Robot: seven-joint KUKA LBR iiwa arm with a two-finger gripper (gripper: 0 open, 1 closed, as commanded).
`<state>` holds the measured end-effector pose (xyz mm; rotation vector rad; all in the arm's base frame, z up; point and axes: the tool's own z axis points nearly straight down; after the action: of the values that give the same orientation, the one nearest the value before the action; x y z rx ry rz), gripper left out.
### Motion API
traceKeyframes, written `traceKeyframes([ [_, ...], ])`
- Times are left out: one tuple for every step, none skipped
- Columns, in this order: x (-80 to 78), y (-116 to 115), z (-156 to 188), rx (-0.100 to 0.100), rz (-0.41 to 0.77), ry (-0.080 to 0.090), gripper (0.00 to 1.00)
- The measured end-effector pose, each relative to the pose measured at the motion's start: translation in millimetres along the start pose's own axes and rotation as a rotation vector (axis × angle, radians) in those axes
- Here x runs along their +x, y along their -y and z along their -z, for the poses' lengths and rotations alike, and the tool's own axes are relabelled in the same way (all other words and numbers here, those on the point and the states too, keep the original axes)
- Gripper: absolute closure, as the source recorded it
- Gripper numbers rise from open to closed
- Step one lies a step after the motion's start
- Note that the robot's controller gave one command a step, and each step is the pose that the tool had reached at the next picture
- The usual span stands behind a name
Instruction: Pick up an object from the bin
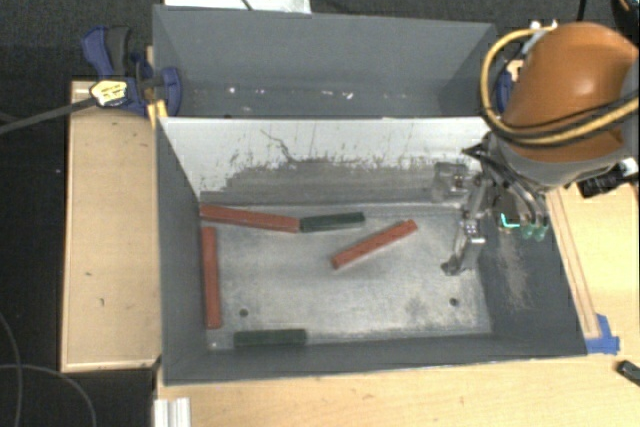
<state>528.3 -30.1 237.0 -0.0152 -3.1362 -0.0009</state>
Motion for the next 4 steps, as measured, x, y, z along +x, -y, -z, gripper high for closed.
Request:
traceKeyframes([
  [-48.9, -42.7, -77.0, -0.002, 0.003, 0.003, 0.0],
  [-61.2, -53.7, -168.7, 0.0, 0.207, 0.004, 0.0],
  [-63.8, -54.0, -163.2, 0.0, 0.206, 0.011, 1.0],
  [-41.5, -32.4, 11.5, 0.003, 0.264, 0.017, 1.0],
])
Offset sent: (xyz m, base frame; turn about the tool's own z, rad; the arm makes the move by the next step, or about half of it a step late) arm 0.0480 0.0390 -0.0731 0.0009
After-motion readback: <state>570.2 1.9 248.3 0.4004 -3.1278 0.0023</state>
